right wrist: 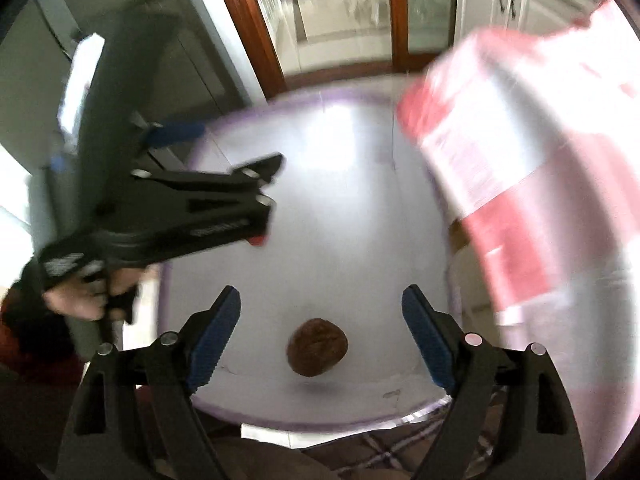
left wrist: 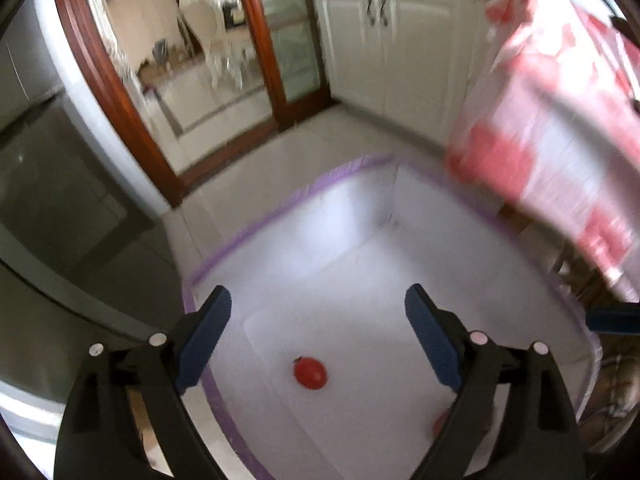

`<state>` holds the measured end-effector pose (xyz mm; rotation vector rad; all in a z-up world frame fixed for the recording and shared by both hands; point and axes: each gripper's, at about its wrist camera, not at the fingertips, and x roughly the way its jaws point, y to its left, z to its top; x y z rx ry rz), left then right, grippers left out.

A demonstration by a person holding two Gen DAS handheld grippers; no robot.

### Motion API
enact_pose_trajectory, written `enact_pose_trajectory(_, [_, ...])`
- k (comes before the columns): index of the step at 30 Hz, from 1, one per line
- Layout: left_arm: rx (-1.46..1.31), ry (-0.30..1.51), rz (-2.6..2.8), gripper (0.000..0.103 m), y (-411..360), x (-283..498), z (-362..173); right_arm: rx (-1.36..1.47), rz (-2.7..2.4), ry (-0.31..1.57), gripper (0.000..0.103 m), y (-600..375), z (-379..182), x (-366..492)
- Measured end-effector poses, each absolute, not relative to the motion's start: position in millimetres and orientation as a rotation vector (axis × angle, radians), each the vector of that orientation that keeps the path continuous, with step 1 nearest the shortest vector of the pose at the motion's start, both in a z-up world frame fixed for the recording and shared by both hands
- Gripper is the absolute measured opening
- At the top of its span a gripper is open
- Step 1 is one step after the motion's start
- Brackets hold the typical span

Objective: Organize fruits
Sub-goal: 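Move both open tools back over the fruit cluster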

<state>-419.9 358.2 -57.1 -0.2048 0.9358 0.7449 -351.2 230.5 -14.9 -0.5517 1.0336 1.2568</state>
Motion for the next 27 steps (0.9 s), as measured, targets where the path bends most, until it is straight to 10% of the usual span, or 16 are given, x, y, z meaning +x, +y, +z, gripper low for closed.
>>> enact_pose_trajectory(10, [0.016, 0.705, 0.62, 0.102, 275, -350, 33, -0.326, 1.035, 0.726, 0.088, 96, 84, -292])
enact_pose_trajectory(27, [0.02, 0.856, 0.072, 0.102, 45, -59, 23, 0.094, 0.152, 0.79, 0.088, -174, 48, -67])
